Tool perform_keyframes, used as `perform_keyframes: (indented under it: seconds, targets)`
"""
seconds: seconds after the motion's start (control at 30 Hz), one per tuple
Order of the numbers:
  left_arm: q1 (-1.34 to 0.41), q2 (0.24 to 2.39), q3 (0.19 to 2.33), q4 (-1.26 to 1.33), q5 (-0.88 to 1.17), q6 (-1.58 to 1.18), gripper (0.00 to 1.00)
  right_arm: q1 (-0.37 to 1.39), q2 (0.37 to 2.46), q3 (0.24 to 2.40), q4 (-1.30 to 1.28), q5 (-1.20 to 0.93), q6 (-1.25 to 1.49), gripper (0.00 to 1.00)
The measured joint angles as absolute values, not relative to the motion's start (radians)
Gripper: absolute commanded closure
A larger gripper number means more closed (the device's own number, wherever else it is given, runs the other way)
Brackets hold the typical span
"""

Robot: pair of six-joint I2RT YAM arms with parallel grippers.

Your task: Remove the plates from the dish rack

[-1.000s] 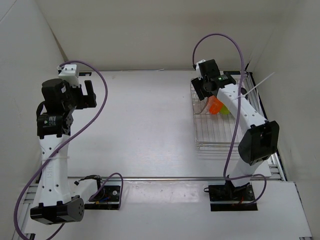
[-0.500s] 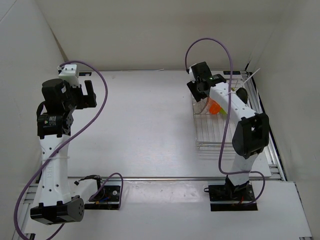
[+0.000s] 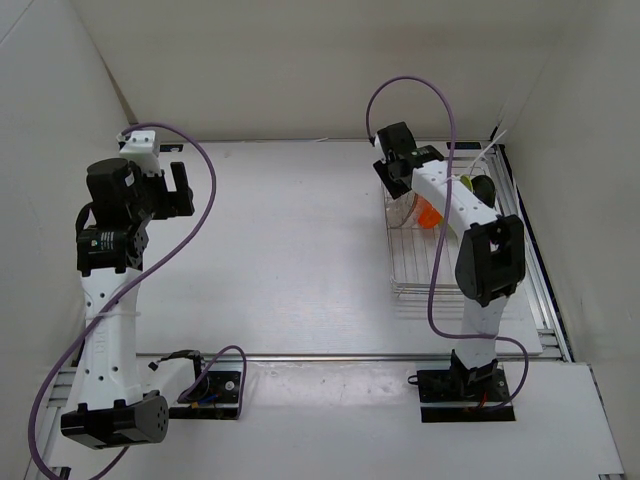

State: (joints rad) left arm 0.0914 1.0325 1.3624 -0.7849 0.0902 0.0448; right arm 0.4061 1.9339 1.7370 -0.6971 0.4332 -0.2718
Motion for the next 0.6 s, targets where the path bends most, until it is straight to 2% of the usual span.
perform_keyframes:
  seconds: [0.13,0.3,0.37,0.5,0.6]
  targets:
    - [0.091,1.032,1.362,-0.784,0.089,0.045,0.0,0.402,1.945,1.745,-0.684,0.45,-0.282,0.5]
    - [0.091,1.032,1.362,-0.783,0.089,0.045,0.0,0.394,1.959,1.745,-0.677,0.461,-0.29,0.5]
    - [0.091,1.032,1.362,-0.781,0.089,0.045,0.0,0.39,1.964,1.745,-0.677,0.466,-0.294,0.57]
    - [0.091,1.032,1.362,-0.778,0.089,0.045,0.0,0.383,1.969,1.745,-0.677,0.47,-0.296,0.64]
    - [0.091,1.032,1.361,-0.778,0.089,0.045,0.0,0.38,1.969,1.745,-0.677,0.472,-0.298,0.75]
